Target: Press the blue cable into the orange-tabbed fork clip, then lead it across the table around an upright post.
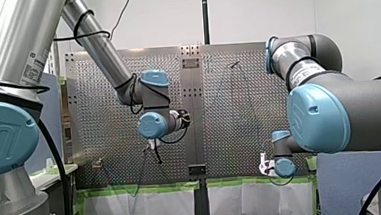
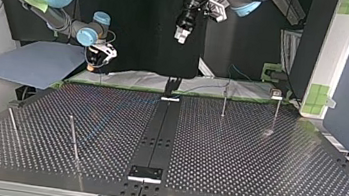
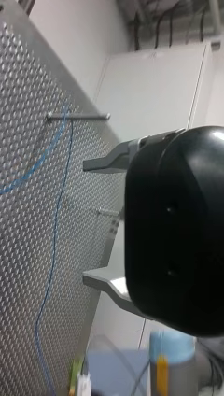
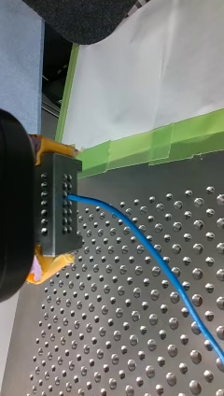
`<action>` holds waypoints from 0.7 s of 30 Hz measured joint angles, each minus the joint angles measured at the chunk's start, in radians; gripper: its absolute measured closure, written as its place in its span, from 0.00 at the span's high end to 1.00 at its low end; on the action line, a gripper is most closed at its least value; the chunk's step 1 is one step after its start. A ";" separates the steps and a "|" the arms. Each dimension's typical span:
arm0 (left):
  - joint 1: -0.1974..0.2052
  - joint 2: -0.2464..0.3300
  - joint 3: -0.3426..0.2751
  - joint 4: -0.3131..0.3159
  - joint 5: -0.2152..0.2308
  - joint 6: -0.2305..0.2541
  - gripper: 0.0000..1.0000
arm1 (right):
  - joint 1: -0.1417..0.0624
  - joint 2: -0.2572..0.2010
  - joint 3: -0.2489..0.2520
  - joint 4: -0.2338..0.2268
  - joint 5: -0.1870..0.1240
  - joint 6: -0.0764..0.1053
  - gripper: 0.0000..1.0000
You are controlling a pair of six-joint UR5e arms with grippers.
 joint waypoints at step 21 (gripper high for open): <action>0.096 -0.017 -0.174 0.087 0.067 0.043 0.99 | -0.001 0.000 0.000 0.020 0.001 -0.004 0.00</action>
